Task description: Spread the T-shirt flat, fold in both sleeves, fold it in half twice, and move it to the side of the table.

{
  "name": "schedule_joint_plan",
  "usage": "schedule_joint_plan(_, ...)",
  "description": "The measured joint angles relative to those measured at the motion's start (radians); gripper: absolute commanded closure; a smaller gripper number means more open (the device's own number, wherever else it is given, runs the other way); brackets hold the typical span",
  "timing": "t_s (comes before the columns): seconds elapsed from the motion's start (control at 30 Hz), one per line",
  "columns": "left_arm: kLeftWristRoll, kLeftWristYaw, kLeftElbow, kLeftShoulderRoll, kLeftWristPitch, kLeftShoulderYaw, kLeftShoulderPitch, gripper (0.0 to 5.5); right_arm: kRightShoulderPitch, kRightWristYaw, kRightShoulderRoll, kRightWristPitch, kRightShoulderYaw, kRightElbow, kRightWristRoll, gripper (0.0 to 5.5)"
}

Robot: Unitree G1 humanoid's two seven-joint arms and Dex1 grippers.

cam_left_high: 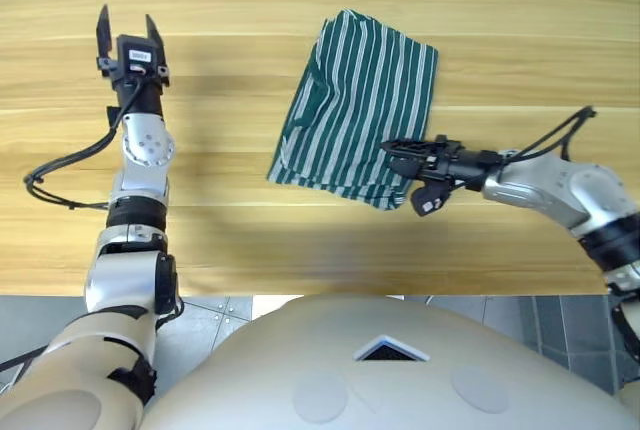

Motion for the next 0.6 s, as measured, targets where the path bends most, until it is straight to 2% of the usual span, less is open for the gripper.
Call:
schedule_joint_plan(0.1,0.006,-0.034,0.028,-0.004,-0.020,-0.031,-0.046,2.81,0.092,0.006,-0.068,0.039,-0.087,-0.035,0.026,2.68)
schedule_joint_plan(0.17,0.014,-0.047,0.036,-0.004,-0.027,-0.051,-0.054,2.81,0.127,0.007,-0.062,0.043,-0.118,-0.063,0.065,2.68)
schedule_joint_plan(0.27,0.022,-0.077,0.040,-0.006,-0.055,-0.072,-0.060,2.81,0.103,-0.037,0.067,0.023,-0.176,-0.130,0.230,2.68)
schedule_joint_plan(0.3,0.023,-0.094,0.039,-0.007,-0.067,-0.086,-0.062,2.81,0.058,-0.063,0.162,0.032,-0.187,-0.123,0.290,2.68)
schedule_joint_plan(0.4,0.025,-0.136,0.023,-0.020,-0.109,-0.118,-0.067,2.81,-0.026,-0.110,0.326,0.055,-0.172,-0.020,0.286,2.68)
schedule_joint_plan(0.5,0.045,-0.182,0.017,-0.051,-0.145,-0.171,-0.110,2.81,-0.014,-0.136,0.394,0.063,-0.080,0.144,0.164,2.68)
schedule_joint_plan(0.6,0.097,-0.213,0.077,-0.104,-0.155,-0.238,-0.216,2.81,0.037,-0.143,0.401,0.065,-0.061,0.169,0.128,2.68)
